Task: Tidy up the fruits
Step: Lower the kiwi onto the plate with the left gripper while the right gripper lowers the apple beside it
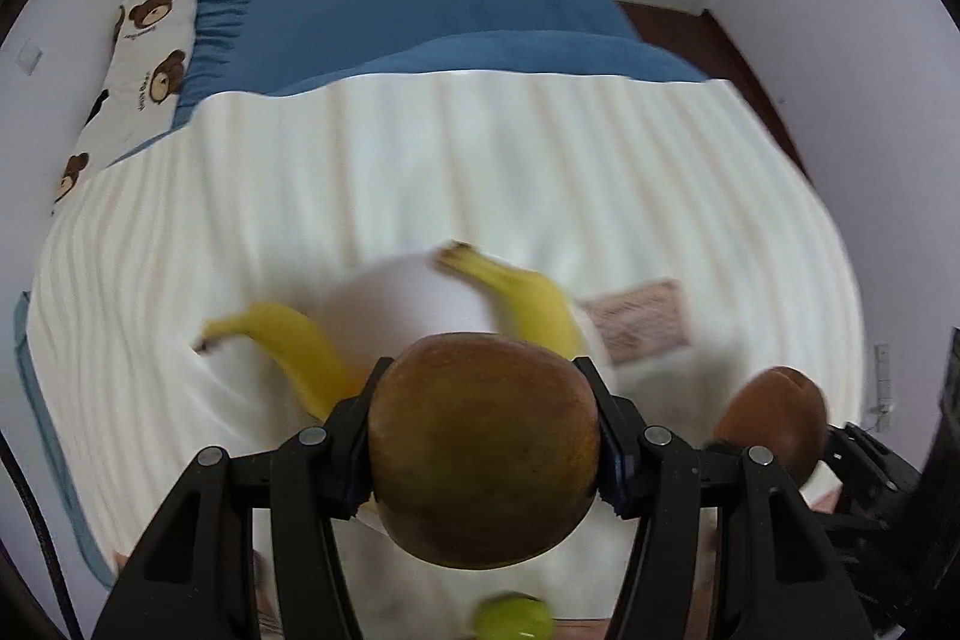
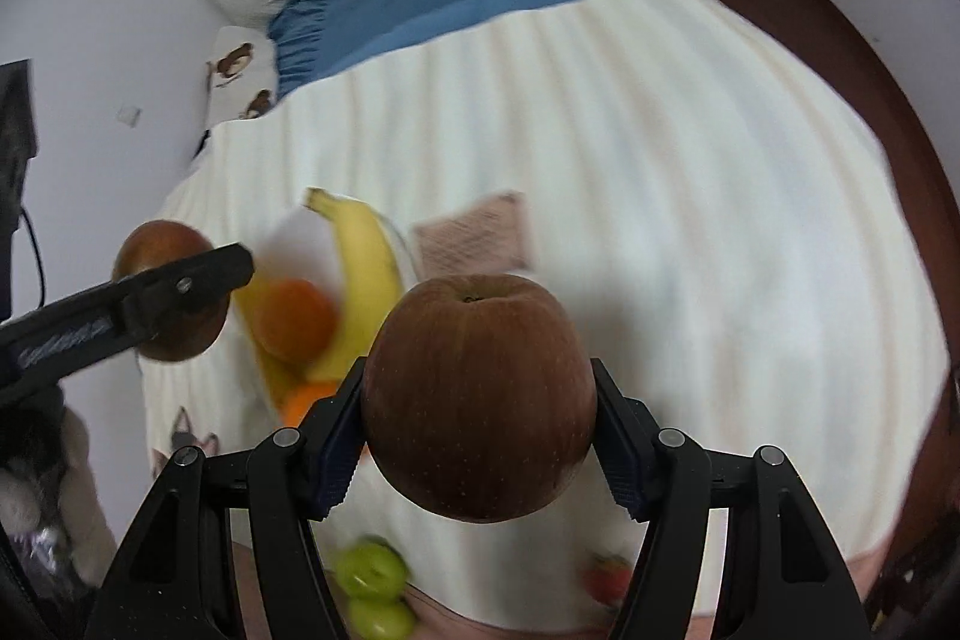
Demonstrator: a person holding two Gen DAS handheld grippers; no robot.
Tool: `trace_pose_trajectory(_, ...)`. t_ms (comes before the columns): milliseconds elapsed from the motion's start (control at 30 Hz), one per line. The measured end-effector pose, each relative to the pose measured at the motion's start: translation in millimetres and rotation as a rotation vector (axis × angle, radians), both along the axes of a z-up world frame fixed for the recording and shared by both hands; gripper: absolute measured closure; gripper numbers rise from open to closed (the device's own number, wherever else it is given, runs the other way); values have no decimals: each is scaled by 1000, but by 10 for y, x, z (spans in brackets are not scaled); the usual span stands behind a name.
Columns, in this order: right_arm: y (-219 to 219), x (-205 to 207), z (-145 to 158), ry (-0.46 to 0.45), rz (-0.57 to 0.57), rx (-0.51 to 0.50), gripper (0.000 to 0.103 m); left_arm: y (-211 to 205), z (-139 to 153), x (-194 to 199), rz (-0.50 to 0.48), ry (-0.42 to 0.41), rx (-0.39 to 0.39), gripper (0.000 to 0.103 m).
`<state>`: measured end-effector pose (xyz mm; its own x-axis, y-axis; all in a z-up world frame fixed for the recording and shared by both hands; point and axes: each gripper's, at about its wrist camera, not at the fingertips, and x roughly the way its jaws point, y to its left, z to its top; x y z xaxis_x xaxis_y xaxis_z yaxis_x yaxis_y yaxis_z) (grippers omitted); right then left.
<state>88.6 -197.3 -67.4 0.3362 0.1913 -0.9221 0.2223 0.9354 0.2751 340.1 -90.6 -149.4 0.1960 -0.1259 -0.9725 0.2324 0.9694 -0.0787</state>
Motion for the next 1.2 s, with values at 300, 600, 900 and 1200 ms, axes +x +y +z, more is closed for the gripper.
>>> trace_pose_trajectory(300, 453, 290, -368, 72, 66, -10, 34, 259, -591, 545, 2, 128, 37, 49)
trace_pose_trajectory(600, 702, 326, -662, 109, 104, -48, 33, 146, -1027, 654, -83, 199, 79, 46)
trace_pose_trajectory(900, 754, 327, -758, 111, 94, -25, 32, 46, -1215, 634, -119, 220, 134, 44)
trace_pose_trajectory(1200, 777, 404, -739, 110, 95, -15, 25, 46, -1176, 555, -86, 199, 108, 39)
